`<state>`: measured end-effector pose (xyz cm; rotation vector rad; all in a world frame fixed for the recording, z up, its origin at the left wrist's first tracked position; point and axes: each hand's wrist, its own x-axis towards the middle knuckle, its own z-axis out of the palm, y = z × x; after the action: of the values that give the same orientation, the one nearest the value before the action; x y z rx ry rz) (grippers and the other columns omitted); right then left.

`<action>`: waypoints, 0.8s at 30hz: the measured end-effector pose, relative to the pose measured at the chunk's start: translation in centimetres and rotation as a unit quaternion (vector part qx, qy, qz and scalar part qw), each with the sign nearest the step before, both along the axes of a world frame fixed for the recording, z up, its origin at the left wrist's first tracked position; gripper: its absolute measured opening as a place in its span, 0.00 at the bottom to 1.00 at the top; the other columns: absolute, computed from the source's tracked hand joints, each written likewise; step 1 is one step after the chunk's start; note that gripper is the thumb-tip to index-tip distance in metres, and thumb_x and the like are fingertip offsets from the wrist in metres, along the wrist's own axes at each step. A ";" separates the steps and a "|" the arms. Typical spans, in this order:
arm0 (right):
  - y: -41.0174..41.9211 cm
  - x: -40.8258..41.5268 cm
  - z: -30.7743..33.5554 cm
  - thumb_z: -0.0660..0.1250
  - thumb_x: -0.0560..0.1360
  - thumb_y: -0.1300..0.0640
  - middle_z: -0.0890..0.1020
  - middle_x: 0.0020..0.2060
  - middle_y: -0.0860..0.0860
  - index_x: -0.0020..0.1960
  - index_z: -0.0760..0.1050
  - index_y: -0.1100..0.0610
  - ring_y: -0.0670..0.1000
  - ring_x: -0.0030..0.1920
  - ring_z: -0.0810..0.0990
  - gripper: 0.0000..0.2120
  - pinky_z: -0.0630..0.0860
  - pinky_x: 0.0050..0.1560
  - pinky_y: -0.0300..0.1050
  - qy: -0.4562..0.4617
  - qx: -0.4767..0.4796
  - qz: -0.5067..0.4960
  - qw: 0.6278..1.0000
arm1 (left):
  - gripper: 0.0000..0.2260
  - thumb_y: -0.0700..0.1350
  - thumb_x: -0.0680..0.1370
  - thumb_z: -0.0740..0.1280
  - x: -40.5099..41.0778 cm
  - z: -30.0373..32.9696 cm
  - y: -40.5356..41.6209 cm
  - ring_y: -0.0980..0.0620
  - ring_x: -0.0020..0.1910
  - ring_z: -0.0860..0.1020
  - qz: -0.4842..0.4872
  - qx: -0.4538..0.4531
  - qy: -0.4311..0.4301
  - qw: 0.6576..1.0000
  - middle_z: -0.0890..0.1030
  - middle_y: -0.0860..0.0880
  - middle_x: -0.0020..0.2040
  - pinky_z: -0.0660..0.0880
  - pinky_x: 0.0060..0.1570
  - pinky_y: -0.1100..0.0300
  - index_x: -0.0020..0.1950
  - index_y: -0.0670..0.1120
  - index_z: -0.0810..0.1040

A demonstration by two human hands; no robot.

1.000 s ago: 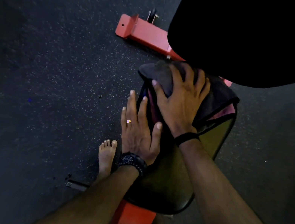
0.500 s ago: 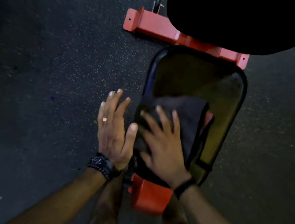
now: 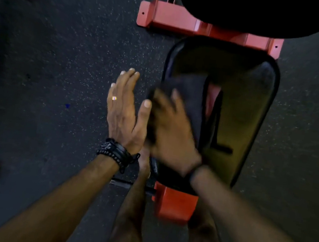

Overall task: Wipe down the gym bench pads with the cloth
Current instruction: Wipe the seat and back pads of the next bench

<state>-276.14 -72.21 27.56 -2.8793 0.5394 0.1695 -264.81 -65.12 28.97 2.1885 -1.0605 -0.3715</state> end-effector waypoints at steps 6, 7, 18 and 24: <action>3.4 -4.4 -0.2 0.71 0.65 0.40 0.77 0.65 0.54 0.64 0.79 0.53 0.60 0.74 0.62 0.30 0.42 0.77 0.63 0.060 0.058 0.190 0.978 | 0.26 0.54 0.80 0.54 0.6 0.8 -0.5 0.47 0.76 0.63 -0.122 0.032 -0.044 0.991 0.70 0.44 0.73 0.58 0.74 0.41 0.72 0.39 0.69; 1.5 -2.0 -0.6 0.69 0.69 0.41 0.77 0.65 0.55 0.67 0.77 0.54 0.61 0.74 0.63 0.30 0.42 0.77 0.63 0.039 0.025 0.151 0.987 | 0.26 0.55 0.80 0.55 0.7 0.7 -0.5 0.46 0.75 0.64 -0.131 0.037 -0.034 0.990 0.70 0.44 0.72 0.60 0.72 0.40 0.72 0.40 0.69; 6.2 -2.8 -0.2 0.67 0.70 0.43 0.79 0.62 0.56 0.62 0.80 0.56 0.63 0.73 0.63 0.25 0.42 0.77 0.65 0.092 0.050 0.163 0.981 | 0.30 0.55 0.79 0.58 1.4 0.7 0.9 0.44 0.76 0.62 -0.081 0.038 0.006 0.996 0.65 0.43 0.76 0.63 0.70 0.37 0.76 0.40 0.62; 5.9 -16.8 -2.1 0.62 0.81 0.58 0.69 0.73 0.52 0.67 0.75 0.53 0.62 0.77 0.59 0.16 0.51 0.75 0.67 -0.040 -0.013 0.266 0.963 | 0.31 0.57 0.79 0.57 1.4 0.9 -1.1 0.46 0.77 0.61 -0.097 0.045 0.021 0.994 0.64 0.45 0.77 0.62 0.70 0.37 0.77 0.42 0.62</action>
<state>-292.99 -66.31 25.43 -2.9703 -0.2606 0.1244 -263.46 -66.19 29.87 2.1506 -1.2602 -0.5593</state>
